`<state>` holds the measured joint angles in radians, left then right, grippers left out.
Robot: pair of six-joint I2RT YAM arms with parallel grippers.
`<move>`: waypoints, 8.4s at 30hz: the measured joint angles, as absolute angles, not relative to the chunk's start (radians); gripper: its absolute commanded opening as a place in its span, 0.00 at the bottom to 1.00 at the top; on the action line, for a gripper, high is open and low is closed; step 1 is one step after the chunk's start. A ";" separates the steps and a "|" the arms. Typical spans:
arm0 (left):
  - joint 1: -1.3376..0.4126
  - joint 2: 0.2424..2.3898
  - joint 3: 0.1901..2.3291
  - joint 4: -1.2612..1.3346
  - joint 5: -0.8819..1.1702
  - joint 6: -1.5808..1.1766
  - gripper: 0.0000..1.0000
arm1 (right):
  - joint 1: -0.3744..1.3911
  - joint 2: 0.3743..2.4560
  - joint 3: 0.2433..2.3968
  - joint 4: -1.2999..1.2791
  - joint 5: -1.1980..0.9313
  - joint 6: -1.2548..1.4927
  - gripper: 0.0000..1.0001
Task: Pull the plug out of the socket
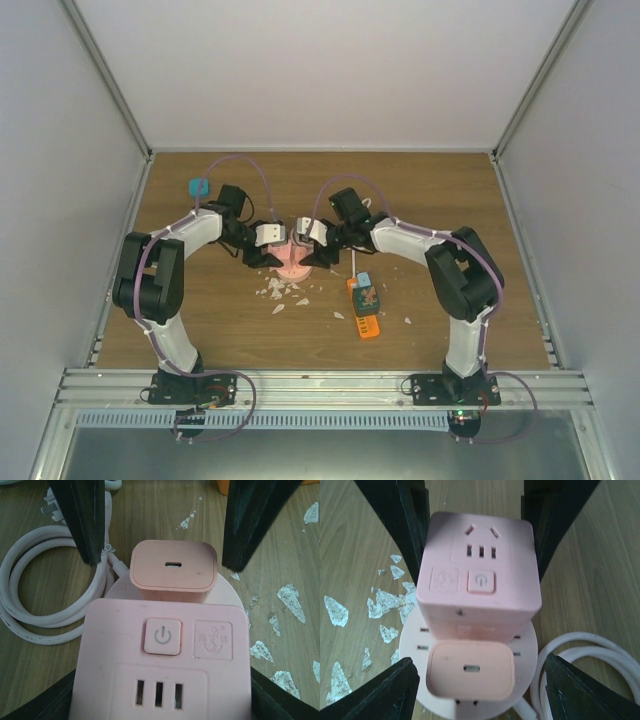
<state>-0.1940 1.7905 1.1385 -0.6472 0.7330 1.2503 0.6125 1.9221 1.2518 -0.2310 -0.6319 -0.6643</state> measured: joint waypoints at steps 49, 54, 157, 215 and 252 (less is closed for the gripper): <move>-0.198 1.778 1.138 -0.610 0.773 1.269 0.11 | 0.616 2.011 1.285 -0.219 -0.608 -0.643 0.15; -0.199 1.739 1.107 -0.573 0.773 1.277 0.12 | 0.618 2.019 1.294 -0.220 -0.604 -0.647 0.15; 0.102 2.112 1.679 -0.791 -0.234 1.623 0.82 | 0.617 2.009 1.259 -0.154 -0.585 -0.631 0.33; -0.206 2.028 1.382 -0.747 0.644 0.702 0.71 | 0.634 2.003 1.315 -0.242 -0.554 -0.620 0.34; -0.235 2.020 1.364 -0.707 0.582 0.706 0.65 | 0.629 2.003 1.337 -0.280 -0.557 -0.575 0.19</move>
